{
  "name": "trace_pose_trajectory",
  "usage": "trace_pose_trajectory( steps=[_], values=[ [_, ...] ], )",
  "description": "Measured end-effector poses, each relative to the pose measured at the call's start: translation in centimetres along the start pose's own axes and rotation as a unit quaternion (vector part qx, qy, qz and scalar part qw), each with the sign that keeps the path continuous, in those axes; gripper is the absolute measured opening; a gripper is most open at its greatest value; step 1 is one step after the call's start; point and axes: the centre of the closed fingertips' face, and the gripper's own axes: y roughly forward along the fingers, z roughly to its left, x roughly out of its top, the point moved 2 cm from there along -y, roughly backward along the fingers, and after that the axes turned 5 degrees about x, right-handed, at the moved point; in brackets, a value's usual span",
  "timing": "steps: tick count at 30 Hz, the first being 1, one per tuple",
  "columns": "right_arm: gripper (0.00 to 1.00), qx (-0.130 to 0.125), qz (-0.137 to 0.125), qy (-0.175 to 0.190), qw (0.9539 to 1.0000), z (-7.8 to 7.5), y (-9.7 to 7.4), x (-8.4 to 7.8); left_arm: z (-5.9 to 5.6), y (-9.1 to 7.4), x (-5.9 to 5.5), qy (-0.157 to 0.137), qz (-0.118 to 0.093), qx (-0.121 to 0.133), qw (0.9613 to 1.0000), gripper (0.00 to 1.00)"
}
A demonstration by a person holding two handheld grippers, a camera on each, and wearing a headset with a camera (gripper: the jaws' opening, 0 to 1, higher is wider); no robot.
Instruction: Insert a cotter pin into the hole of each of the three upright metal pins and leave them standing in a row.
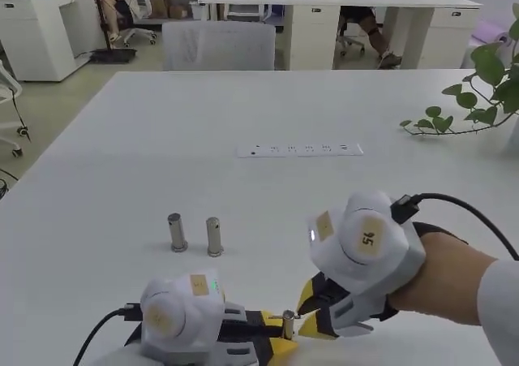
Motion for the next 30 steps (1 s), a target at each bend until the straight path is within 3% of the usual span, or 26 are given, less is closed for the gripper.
trace_pose_trajectory(
  steps=[10,17,23,26,30],
  values=[
    [0.16,0.004,-0.049,0.033,0.9983,-0.1,0.5,0.0,0.0,0.0,0.0,0.001,0.0,0.0,1.0,0.06],
    [0.17,0.01,-0.121,0.058,0.9909,0.0,0.9,0.2,0.1,0.0,0.0,0.001,0.0,0.001,1.0,0.06],
    [0.17,0.005,-0.144,0.068,0.9872,-0.1,1.3,-0.2,0.0,0.0,0.0,0.001,0.0,0.001,1.0,0.06],
    [0.17,0.009,-0.165,0.08,0.9829,-0.1,1.4,0.0,0.0,0.0,0.0,0.002,0.0,0.001,1.0,0.06],
    [0.17,0.005,-0.174,0.08,0.9814,-0.2,1.6,0.1,0.0,0.0,0.0,0.002,0.0,0.001,1.0,0.06]
  ],
)
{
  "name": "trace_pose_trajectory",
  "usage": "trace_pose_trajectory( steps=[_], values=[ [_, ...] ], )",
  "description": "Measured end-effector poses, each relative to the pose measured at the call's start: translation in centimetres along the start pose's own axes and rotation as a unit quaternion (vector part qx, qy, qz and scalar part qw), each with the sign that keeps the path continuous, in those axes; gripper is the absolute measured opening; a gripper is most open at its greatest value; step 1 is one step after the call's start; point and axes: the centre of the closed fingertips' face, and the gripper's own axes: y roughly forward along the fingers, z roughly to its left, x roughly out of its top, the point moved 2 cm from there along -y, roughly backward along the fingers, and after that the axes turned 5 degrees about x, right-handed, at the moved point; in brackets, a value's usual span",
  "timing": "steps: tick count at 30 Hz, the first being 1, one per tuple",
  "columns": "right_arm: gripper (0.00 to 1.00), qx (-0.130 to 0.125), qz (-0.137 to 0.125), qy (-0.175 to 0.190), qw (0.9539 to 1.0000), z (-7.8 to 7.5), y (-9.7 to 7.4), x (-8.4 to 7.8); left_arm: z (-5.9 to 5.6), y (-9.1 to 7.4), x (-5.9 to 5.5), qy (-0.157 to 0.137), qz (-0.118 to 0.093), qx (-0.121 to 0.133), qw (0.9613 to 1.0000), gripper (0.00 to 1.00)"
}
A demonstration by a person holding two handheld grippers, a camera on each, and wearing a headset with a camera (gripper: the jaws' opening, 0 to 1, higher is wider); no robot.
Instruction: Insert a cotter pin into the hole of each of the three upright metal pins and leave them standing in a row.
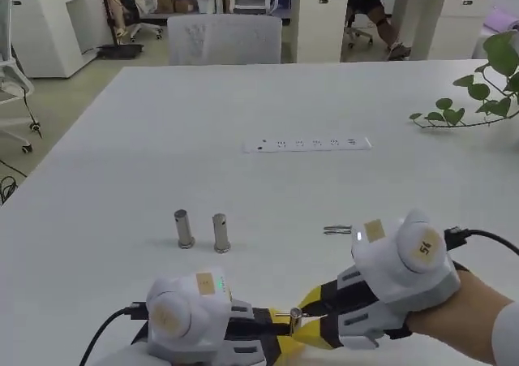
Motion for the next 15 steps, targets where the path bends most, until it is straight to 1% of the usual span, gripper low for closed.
trace_pose_trajectory(
  steps=[7,9,15],
  values=[
    [0.14,0.004,0.0,-0.019,0.9998,0.14,0.48,-0.2,-0.1,-0.02,-0.01,0.0,0.001,0.0,1.0,0.06],
    [0.13,0.002,-0.01,-0.022,0.9997,-0.01,0.43,-0.05,-0.1,0.0,0.0,0.0,0.0,0.0,1.0,0.06],
    [0.11,0.002,-0.031,-0.017,0.9994,-0.18,0.5,-0.16,-0.1,0.02,0.0,0.0,0.0,0.0,1.0,0.06]
  ],
)
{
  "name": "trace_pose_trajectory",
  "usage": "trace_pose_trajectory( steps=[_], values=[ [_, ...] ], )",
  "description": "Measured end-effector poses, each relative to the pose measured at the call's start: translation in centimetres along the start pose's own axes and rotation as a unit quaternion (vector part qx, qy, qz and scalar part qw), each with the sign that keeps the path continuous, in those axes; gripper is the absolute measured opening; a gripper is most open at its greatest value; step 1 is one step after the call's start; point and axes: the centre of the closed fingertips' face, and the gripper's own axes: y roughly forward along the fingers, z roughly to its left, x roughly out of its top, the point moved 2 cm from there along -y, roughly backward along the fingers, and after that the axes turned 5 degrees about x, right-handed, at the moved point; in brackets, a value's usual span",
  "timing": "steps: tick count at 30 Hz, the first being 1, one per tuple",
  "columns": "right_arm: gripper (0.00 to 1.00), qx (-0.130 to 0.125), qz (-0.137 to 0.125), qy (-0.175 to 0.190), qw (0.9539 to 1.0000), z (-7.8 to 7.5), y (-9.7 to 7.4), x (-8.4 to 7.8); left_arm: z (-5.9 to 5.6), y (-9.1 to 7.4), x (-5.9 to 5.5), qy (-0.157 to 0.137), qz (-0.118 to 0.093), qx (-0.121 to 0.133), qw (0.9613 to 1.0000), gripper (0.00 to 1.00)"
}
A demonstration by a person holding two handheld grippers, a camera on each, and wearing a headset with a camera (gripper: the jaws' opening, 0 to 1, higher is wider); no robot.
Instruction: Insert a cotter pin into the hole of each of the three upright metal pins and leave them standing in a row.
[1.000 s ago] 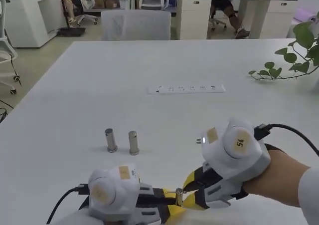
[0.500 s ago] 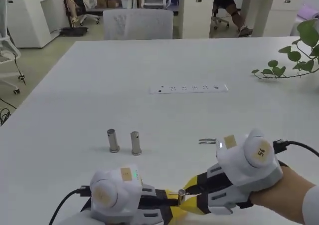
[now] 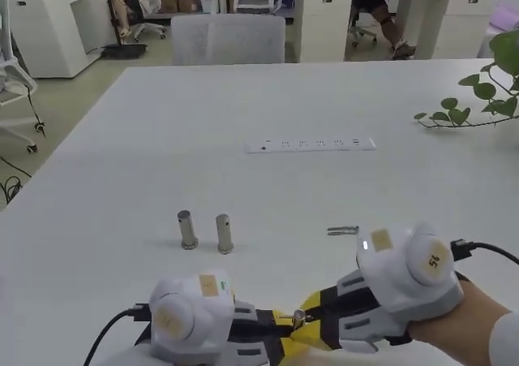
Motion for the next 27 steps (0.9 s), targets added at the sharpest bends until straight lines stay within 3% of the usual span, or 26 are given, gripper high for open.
trace_pose_trajectory(
  steps=[12,14,21,27],
  values=[
    [0.1,0.0,-0.002,0.005,1.0,-0.2,-0.1,0.3,0.2,0.1,0.1,-0.002,0.01,0.003,0.9999,0.08],
    [0.1,-0.001,-0.002,0.006,1.0,-0.2,-0.1,0.3,0.3,0.0,0.0,-0.017,0.01,0.008,0.9998,0.13],
    [0.1,-0.003,-0.003,0.009,0.9999,-0.4,-0.3,0.2,0.4,-1.2,0.6,-0.026,0.004,0.009,0.9996,0.35],
    [0.1,-0.004,-0.007,0.011,0.9999,-0.4,-0.3,0.2,0.3,-3.9,1.1,-0.035,0.0,0.008,0.9993,0.5]
  ],
)
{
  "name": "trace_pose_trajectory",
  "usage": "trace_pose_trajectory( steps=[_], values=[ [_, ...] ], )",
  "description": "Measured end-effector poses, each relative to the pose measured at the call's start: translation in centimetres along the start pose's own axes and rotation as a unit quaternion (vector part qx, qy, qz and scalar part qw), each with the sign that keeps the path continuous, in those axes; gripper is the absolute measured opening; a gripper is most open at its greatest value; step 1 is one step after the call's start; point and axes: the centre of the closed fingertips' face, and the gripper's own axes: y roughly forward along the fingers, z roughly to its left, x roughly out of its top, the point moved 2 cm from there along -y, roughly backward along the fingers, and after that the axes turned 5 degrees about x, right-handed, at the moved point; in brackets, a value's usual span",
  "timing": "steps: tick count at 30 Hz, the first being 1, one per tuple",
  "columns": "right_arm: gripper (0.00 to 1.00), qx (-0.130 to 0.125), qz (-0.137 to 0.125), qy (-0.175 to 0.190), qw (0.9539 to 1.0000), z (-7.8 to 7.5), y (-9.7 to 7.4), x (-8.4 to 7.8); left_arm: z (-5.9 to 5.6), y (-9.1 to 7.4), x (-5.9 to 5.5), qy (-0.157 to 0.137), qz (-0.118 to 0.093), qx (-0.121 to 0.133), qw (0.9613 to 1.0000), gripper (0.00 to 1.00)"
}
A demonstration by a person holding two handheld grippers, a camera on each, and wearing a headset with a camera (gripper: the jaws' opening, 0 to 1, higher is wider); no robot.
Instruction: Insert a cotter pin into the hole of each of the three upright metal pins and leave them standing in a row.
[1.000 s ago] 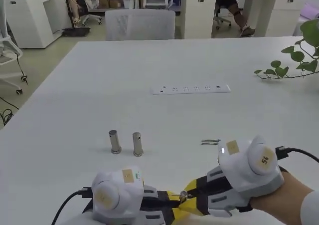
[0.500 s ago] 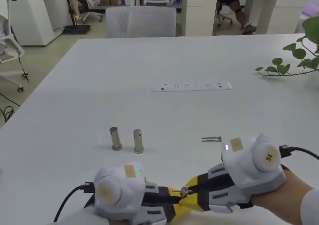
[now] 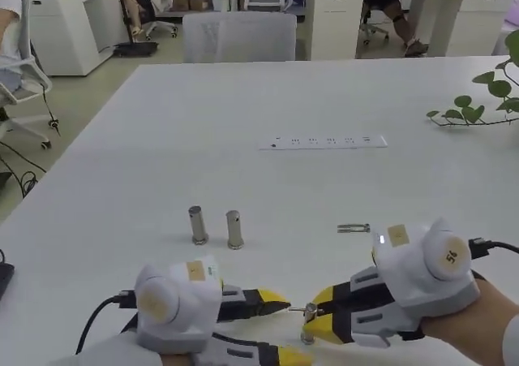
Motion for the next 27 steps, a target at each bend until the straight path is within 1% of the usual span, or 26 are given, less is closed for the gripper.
trace_pose_trajectory(
  steps=[1,2,5,7,9,11,13,14,16,18,19,21,22,24,25,27],
  values=[
    [0.1,0.0,0.0,0.0,1.0,0.0,0.0,0.0,0.0,-0.2,0.1,-0.001,-0.002,0.0,1.0,0.53],
    [0.1,0.0,0.0,0.0,1.0,0.0,0.0,0.0,-0.1,-0.8,0.4,-0.007,-0.009,0.001,0.9999,0.56],
    [0.1,0.0,0.001,-0.001,1.0,0.0,0.0,0.0,-0.2,-2.2,0.8,-0.018,-0.018,0.001,0.9997,0.6],
    [0.1,0.0,0.001,-0.002,1.0,0.0,0.0,0.0,-0.5,-2.9,0.9,-0.018,-0.02,-0.001,0.9996,0.62],
    [0.1,0.0,0.002,-0.003,1.0,-0.1,0.0,0.0,-0.9,-3.5,0.9,-0.019,-0.016,-0.006,0.9997,0.63],
    [0.1,0.0,0.004,-0.005,1.0,-0.1,0.0,0.1,-1.2,-4.0,0.8,-0.023,-0.018,-0.01,0.9995,0.66],
    [0.1,0.001,0.006,-0.006,1.0,-0.2,0.0,0.1,-1.4,-4.6,0.9,-0.025,-0.018,-0.009,0.9995,0.68],
    [0.1,0.001,0.007,-0.007,0.9999,-0.2,0.1,0.1,-1.4,-4.8,0.9,-0.028,-0.019,-0.008,0.9994,0.69],
    [0.1,0.002,0.009,-0.011,0.9999,-0.3,0.2,0.2,-1.4,-5.5,0.7,-0.044,-0.02,-0.005,0.9988,0.69],
    [0.1,0.004,0.01,-0.012,0.9999,-0.4,0.4,0.4,-1.5,-6.1,0.4,-0.049,-0.017,0.0,0.9987,0.71],
    [0.1,0.005,0.01,-0.013,0.9999,-0.5,0.5,0.5,-1.3,-6.5,0.4,-0.05,-0.019,0.008,0.9985,0.72],
    [0.1,0.007,0.01,-0.015,0.9998,-0.6,0.8,0.8,-1.1,-7.2,0.6,-0.061,-0.03,0.019,0.9975,0.74],
    [0.1,0.009,0.01,-0.016,0.9998,-0.6,0.9,1.0,-1.0,-7.5,0.6,-0.061,-0.032,0.024,0.9973,0.77],
    [0.1,0.011,0.009,-0.019,0.9997,-0.9,1.2,1.4,-0.7,-8.3,0.5,-0.061,-0.031,0.036,0.997,0.78],
    [0.1,0.011,0.008,-0.019,0.9997,-1.0,1.4,1.6,-0.5,-8.6,0.5,-0.063,-0.035,0.041,0.9966,0.79],
    [0.1,0.012,0.006,-0.02,0.9997,-1.2,1.7,2.0,-0.1,-9.1,0.4,-0.072,-0.036,0.051,0.9955,0.8]
  ],
)
